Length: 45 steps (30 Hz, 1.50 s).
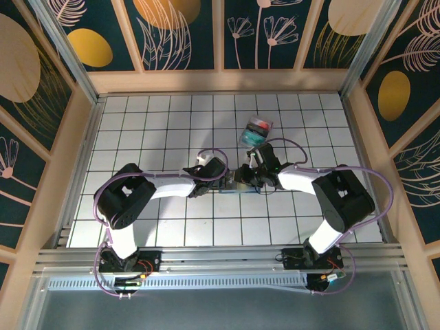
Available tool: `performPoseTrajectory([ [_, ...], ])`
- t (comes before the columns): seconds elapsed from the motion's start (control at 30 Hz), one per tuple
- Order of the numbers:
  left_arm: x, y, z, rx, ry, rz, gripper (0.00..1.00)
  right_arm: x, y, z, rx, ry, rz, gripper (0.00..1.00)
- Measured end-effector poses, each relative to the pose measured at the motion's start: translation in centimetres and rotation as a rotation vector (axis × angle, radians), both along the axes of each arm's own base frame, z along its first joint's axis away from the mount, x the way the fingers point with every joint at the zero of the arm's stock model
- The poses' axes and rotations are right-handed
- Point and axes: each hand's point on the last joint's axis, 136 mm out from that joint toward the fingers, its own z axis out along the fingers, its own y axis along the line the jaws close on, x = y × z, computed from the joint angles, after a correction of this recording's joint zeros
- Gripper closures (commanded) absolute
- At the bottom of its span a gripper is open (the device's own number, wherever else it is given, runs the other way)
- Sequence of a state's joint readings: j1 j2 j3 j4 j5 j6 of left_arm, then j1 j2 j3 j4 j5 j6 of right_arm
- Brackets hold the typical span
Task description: Take the credit cards out of the card holder
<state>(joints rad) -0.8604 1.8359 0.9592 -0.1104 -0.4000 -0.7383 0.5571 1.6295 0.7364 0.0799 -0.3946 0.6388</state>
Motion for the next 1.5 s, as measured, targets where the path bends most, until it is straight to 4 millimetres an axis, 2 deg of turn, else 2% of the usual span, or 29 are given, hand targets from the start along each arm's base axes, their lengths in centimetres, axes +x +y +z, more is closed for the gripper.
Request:
performPoseTrajectory([
  [0.4, 0.0, -0.1, 0.0, 0.003, 0.000, -0.002, 0.01, 0.1, 0.5, 0.4, 0.057, -0.009, -0.003, 0.83],
  [0.73, 0.0, -0.1, 0.1, 0.017, 0.008, -0.001, 0.01, 0.2, 0.8, 0.7, 0.091, -0.007, -0.007, 0.91],
  [1.1, 0.0, -0.4, 0.1, 0.017, 0.006, 0.005, 0.01, 0.7, -0.6, 1.5, 0.122, -0.021, -0.036, 0.94],
  [1.5, 0.0, -0.3, 0.1, 0.018, 0.006, 0.009, 0.01, 0.5, -1.4, 0.8, 0.078, -0.007, -0.039, 0.94],
])
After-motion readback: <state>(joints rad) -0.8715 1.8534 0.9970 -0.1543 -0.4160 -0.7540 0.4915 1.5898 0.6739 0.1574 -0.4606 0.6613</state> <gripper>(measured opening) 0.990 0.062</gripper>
